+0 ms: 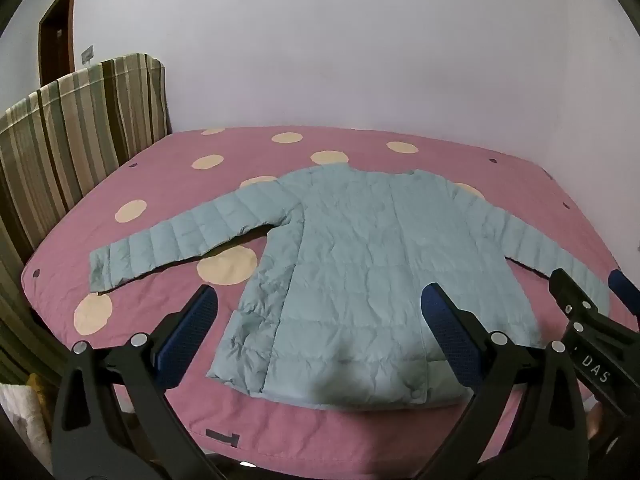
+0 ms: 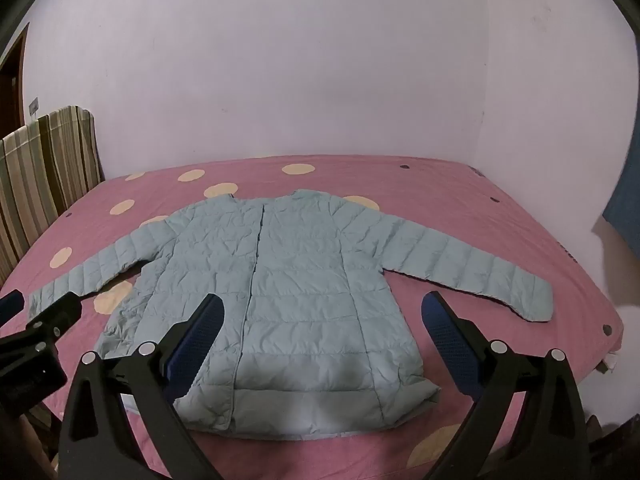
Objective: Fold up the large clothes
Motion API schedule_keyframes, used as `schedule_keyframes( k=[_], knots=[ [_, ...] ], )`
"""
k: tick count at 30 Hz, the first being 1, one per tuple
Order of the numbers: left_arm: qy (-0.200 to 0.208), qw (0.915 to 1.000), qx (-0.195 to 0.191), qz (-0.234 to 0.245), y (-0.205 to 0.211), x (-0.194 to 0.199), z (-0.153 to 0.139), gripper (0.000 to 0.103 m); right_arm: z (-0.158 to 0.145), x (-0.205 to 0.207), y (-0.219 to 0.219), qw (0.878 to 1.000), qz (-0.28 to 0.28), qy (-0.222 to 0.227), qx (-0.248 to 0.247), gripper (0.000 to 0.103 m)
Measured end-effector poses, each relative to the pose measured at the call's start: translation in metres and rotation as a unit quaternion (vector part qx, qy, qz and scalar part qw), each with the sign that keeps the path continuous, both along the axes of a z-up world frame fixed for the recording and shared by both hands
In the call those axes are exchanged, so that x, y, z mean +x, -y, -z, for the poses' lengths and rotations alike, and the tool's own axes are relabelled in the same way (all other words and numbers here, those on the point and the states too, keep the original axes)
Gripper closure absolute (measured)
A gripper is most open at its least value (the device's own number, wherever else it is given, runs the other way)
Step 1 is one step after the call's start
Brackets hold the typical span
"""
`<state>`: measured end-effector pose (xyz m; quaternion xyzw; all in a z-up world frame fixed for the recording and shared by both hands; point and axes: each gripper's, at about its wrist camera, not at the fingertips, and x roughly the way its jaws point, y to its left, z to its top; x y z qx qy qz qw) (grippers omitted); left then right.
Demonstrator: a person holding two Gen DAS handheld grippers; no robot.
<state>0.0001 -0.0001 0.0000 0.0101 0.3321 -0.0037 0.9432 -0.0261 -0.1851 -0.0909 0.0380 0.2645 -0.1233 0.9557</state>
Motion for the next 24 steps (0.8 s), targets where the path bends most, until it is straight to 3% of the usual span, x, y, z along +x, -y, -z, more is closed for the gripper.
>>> schedule_keyframes(
  k=[24],
  knots=[
    [0.0,0.9999,-0.013,-0.003,-0.007,0.0,-0.005,0.002,-0.002,-0.002,-0.002,1.0,0.001,-0.001,-0.004,0.005]
  ],
)
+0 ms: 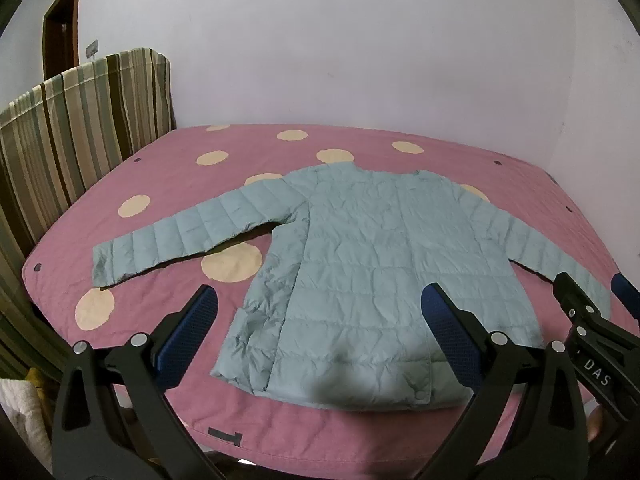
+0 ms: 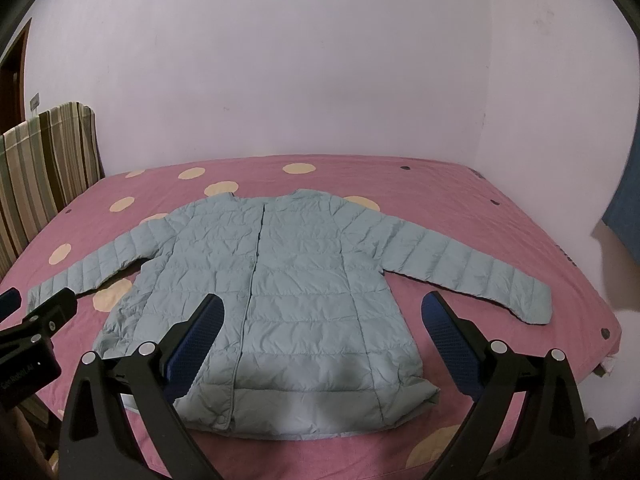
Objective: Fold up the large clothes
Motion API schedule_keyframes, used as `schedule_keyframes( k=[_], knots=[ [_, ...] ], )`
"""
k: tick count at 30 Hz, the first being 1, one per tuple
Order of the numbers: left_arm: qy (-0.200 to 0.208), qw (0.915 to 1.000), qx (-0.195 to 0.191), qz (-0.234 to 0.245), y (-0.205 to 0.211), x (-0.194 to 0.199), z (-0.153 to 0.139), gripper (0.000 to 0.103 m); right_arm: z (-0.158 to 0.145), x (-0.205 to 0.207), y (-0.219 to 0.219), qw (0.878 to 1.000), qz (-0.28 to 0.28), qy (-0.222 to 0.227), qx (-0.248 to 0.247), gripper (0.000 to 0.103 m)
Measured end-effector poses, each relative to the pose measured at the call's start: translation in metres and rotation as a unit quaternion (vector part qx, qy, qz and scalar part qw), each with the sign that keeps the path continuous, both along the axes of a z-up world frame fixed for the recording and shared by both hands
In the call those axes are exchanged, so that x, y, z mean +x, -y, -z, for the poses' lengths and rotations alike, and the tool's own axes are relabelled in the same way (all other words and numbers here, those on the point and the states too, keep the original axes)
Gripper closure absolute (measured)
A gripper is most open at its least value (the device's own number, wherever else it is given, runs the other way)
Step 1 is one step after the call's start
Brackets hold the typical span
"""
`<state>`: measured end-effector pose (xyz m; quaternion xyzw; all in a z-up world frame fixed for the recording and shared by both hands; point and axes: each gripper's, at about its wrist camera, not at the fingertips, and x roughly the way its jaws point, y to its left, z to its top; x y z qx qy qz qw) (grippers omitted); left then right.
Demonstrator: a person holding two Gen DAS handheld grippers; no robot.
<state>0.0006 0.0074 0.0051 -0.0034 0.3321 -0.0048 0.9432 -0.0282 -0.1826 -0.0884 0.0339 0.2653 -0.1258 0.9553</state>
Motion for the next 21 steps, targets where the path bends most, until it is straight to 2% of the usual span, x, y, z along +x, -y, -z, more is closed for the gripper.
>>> schedule_keyframes(
  k=[21],
  knots=[
    [-0.006,1.0,-0.001,0.001,-0.0004,0.0015,0.0075,0.002,-0.001,-0.0012,-0.0001,1.0,0.0,-0.001,-0.002,0.005]
  ],
)
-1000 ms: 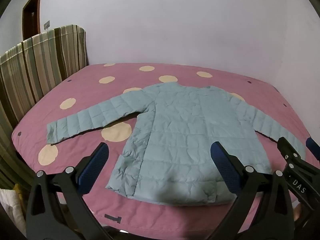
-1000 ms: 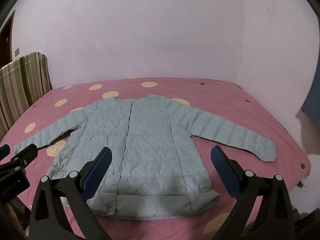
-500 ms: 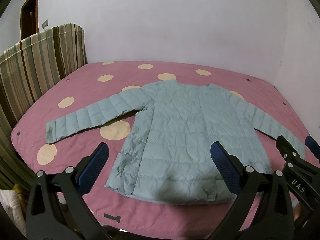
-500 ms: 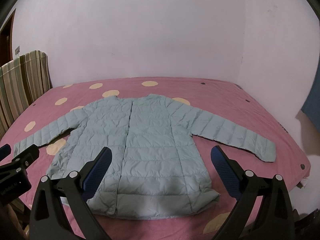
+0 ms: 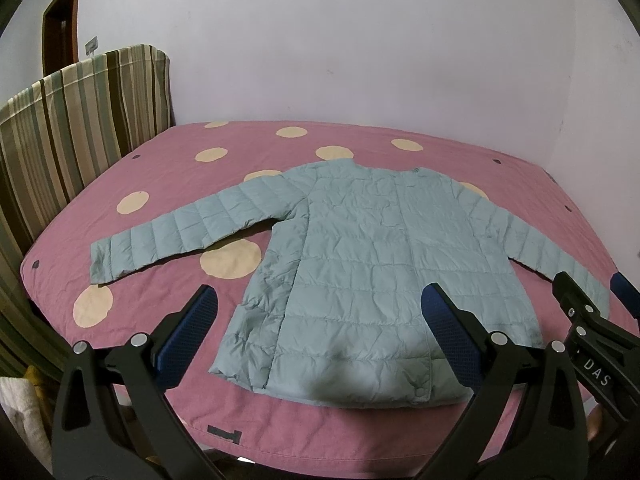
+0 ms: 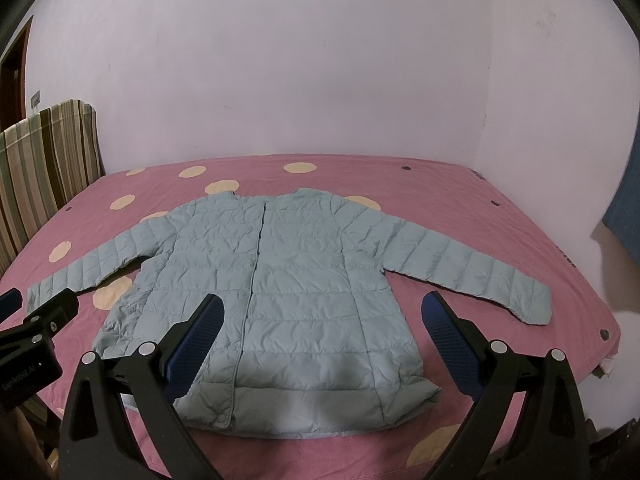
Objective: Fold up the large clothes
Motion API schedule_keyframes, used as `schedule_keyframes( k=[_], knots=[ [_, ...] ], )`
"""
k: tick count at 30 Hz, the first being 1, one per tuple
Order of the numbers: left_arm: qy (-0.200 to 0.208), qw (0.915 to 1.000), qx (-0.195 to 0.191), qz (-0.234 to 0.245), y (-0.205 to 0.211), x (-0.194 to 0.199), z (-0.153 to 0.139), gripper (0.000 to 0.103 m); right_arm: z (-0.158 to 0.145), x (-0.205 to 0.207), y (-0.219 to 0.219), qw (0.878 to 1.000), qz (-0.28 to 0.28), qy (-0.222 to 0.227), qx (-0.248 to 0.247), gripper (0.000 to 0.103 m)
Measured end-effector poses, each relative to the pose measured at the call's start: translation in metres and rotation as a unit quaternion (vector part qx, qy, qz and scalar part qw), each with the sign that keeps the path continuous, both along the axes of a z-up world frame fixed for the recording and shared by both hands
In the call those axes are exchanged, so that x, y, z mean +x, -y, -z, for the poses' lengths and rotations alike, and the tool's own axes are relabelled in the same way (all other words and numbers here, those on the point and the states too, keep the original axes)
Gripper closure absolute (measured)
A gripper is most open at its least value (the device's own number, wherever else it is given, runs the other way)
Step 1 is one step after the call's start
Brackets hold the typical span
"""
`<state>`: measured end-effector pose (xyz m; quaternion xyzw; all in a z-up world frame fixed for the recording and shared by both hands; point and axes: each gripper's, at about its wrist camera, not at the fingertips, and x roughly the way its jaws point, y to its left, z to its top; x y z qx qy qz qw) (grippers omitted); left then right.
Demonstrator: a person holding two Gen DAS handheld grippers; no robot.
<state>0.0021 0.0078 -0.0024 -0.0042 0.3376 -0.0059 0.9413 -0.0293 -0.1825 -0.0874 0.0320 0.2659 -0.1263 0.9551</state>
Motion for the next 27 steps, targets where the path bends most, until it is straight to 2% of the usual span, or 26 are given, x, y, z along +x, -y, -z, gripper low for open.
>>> schedule_keyframes(
  k=[27],
  knots=[
    [0.0,1.0,-0.001,-0.001,-0.0004,-0.0004,0.0006,0.002,-0.0017,-0.0033,0.0,1.0,0.0,0.0,-0.003,0.005]
  ],
)
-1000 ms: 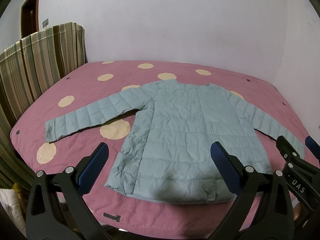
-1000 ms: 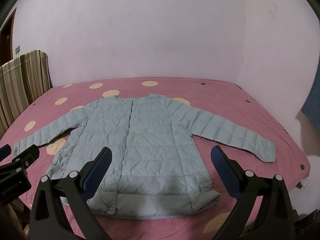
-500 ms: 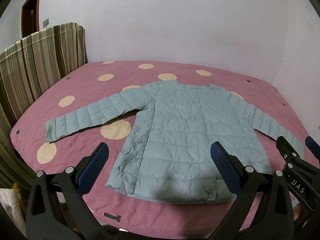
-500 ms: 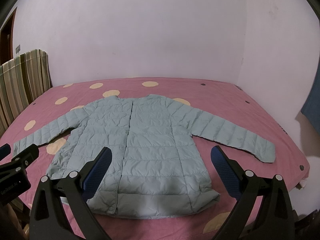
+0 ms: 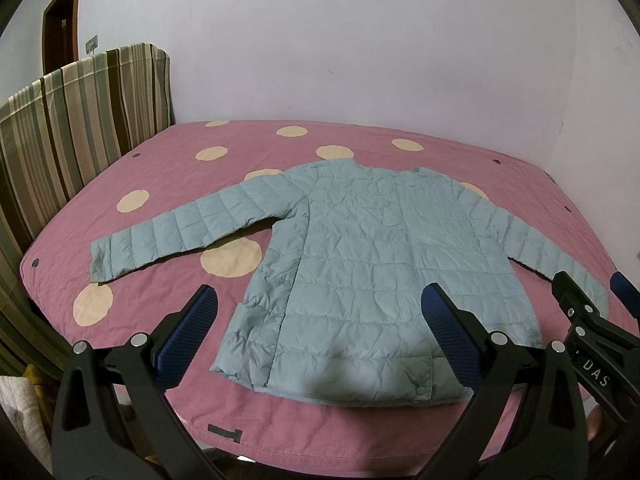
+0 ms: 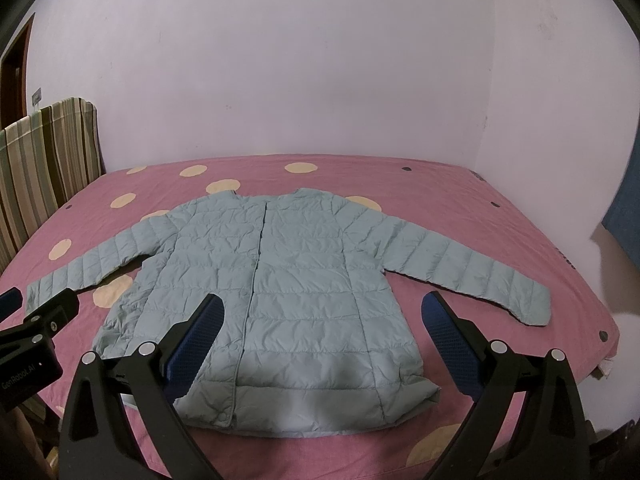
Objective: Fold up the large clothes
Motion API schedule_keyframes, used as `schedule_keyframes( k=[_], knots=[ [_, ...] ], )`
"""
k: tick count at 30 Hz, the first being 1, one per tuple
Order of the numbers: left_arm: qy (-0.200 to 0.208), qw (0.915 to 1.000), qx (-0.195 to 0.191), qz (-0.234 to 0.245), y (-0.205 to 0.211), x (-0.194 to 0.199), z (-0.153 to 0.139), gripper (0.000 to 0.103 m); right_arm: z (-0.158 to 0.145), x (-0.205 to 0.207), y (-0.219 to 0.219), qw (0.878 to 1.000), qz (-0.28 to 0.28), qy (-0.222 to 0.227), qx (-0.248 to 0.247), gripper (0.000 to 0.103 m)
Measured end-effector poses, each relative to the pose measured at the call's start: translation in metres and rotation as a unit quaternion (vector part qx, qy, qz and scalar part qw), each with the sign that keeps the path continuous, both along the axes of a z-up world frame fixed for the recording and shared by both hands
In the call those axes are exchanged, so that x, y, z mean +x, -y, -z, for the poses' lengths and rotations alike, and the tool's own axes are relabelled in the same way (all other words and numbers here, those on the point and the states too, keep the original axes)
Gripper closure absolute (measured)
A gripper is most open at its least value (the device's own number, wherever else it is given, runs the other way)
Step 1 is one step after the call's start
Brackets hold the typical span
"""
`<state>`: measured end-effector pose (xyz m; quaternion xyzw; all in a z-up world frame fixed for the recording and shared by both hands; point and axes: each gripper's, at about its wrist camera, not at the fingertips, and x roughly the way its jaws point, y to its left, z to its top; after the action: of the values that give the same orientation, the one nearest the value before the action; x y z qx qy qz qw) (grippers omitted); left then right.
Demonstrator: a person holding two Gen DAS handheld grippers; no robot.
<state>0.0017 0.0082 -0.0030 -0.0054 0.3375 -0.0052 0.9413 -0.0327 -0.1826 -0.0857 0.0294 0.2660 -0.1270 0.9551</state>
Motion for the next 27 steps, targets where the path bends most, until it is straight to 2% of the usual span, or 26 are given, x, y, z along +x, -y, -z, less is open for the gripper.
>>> schedule_keyframes(
  k=[27],
  knots=[
    [-0.007,1.0,-0.003,0.002,0.0012,0.0,0.007,0.002,0.0002,0.0033,-0.0014,1.0,-0.001,-0.003,0.0,0.005]
  ],
)
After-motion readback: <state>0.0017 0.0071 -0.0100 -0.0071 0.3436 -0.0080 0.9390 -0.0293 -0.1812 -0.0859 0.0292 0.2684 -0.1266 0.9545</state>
